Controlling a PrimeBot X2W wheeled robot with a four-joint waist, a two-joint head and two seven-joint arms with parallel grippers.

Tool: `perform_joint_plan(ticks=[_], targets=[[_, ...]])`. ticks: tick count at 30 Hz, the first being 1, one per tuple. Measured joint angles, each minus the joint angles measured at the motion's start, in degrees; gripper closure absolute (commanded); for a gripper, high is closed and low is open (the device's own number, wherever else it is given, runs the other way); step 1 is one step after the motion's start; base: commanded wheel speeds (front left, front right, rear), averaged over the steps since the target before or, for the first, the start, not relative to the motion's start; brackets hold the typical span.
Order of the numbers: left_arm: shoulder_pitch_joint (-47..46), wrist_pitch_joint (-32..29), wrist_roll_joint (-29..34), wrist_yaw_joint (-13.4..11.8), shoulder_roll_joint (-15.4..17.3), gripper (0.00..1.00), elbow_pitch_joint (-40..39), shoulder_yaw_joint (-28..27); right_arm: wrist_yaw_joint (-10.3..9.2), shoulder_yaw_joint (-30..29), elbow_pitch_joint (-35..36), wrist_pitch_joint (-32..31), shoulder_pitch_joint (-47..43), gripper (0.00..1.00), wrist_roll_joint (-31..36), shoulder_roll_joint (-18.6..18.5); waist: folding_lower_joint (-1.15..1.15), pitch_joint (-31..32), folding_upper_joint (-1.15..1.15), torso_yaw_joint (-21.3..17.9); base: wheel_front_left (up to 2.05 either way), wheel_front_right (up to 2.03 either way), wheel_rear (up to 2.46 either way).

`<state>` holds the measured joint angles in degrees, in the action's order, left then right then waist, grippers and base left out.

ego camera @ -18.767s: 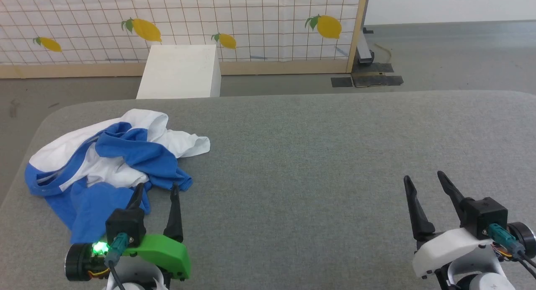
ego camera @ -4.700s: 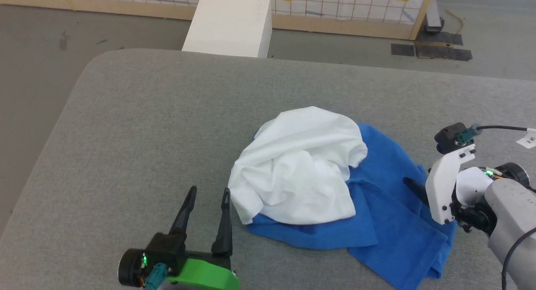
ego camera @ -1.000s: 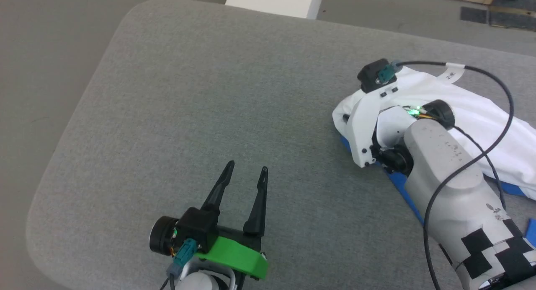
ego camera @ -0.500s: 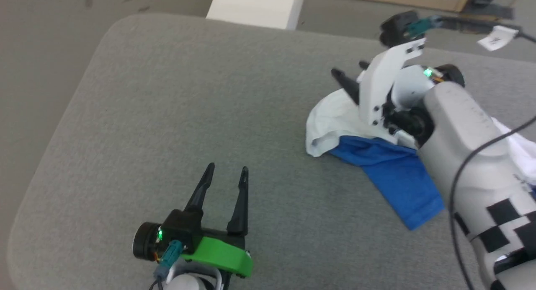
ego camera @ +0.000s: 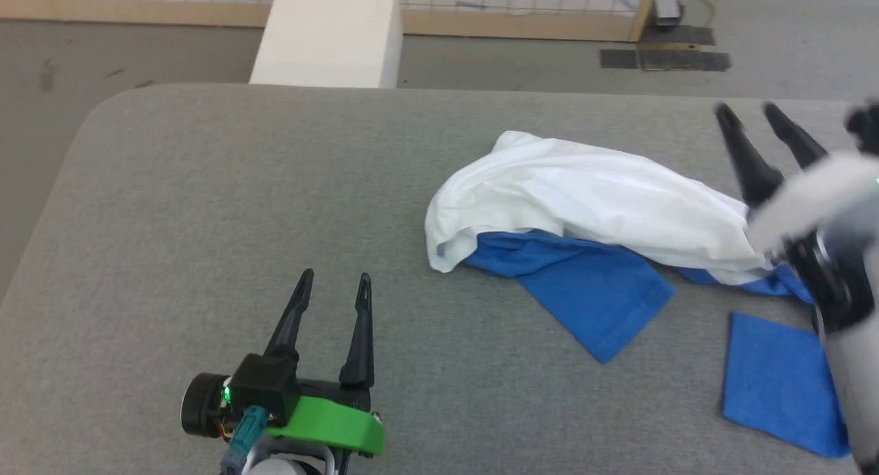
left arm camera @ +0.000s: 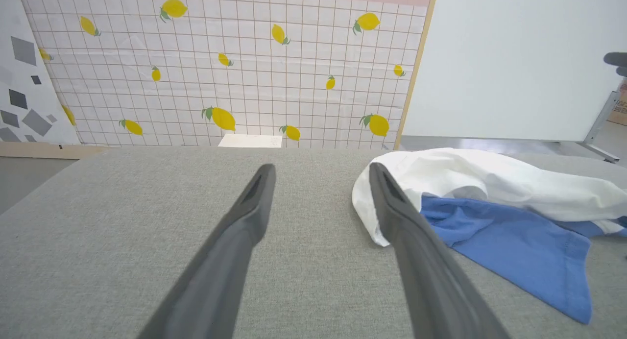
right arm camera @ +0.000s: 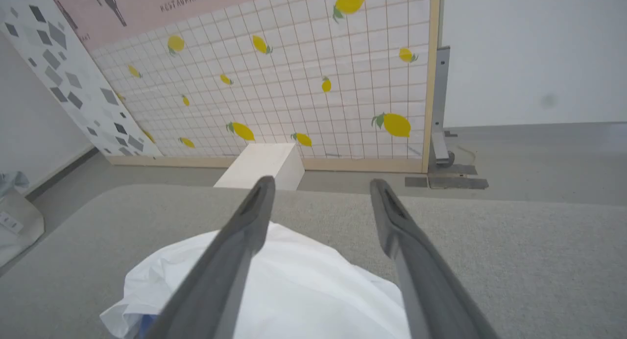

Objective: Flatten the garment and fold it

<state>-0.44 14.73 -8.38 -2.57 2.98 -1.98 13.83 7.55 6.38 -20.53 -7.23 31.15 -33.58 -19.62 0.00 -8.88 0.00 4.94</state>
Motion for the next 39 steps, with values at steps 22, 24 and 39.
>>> perform_joint_plan(ticks=[22, 24, 39], targets=[[1.79, -3.41, -0.29, 3.77, 0.08, 0.00, 5.24, 1.52, 0.01, -13.04, 23.38, 15.92, -39.98, 0.00, 19.44, 16.66, 0.00, 1.13, 0.00, -6.34, 0.00, 0.00, 0.00], [-1.49, -8.04, -0.25, 5.14, 0.31, 0.00, 8.17, 2.78, 0.01, -13.17, 23.28, 16.12, -39.85, 0.00, 19.57, 16.66, 0.00, 0.72, 0.00, -6.55, 0.00, 0.00, 0.00], [-24.73, -27.58, -0.86, 1.71, 0.02, 0.00, 25.40, 12.85, 0.01, -9.43, 20.82, 16.78, -36.55, 0.00, 19.67, 16.69, 0.00, -3.64, 0.00, -10.00, 0.00, 0.00, 0.00]])
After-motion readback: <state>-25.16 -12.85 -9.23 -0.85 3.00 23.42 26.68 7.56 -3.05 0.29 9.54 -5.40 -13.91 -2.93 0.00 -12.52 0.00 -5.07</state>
